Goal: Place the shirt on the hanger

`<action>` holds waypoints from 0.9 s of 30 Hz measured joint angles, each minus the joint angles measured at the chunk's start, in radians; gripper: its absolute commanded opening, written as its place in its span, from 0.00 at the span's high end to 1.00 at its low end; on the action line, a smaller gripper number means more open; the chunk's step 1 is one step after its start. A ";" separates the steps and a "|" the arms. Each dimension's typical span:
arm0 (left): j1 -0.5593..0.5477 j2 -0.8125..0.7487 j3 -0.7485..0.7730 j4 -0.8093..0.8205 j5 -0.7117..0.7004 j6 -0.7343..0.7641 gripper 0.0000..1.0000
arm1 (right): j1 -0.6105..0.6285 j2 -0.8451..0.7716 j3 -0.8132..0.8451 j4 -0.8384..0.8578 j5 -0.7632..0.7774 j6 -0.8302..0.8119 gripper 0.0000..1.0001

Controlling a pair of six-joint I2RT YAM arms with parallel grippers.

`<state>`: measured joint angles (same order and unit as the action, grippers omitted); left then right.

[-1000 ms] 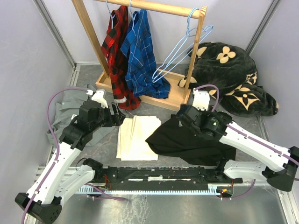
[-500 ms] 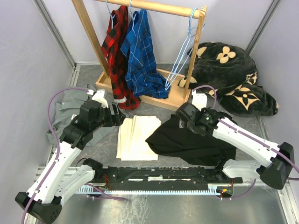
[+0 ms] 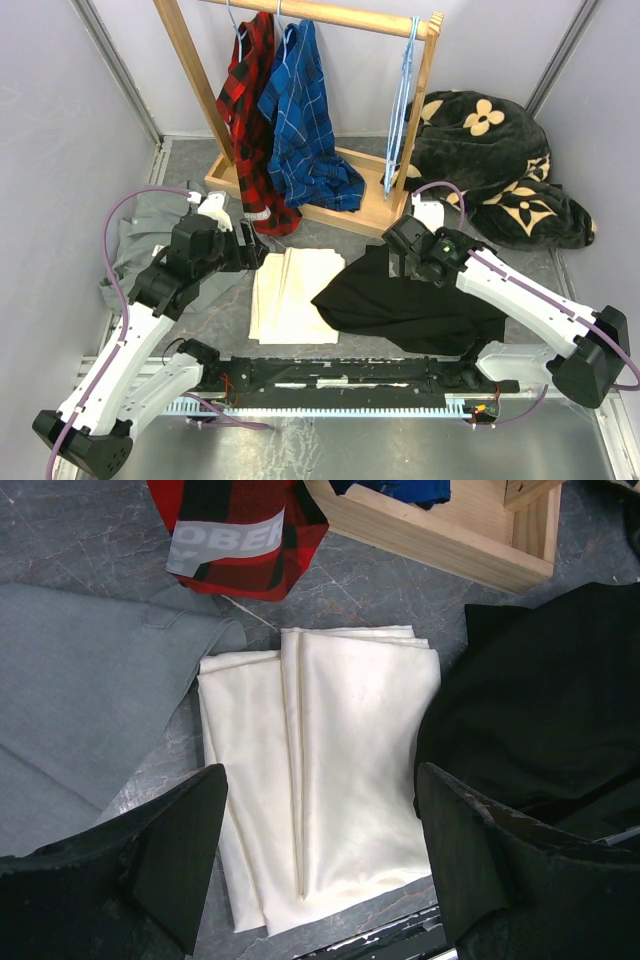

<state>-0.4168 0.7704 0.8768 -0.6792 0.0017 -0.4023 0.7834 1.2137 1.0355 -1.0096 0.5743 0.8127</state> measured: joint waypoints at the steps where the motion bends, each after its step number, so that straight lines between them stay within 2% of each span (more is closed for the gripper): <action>1: 0.000 0.000 0.000 0.000 0.000 0.000 0.17 | 0.000 -0.003 -0.002 0.003 -0.006 -0.006 0.01; 13: 0.000 0.002 0.000 0.000 0.000 0.000 0.17 | 0.000 -0.004 -0.011 0.044 -0.087 -0.058 0.01; 27: 0.000 0.010 0.000 0.000 0.000 0.000 0.17 | 0.000 -0.003 -0.037 0.060 -0.093 -0.027 0.01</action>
<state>-0.4168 0.7803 0.8768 -0.6788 0.0021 -0.4019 0.7834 1.2102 0.9989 -0.9497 0.4816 0.7856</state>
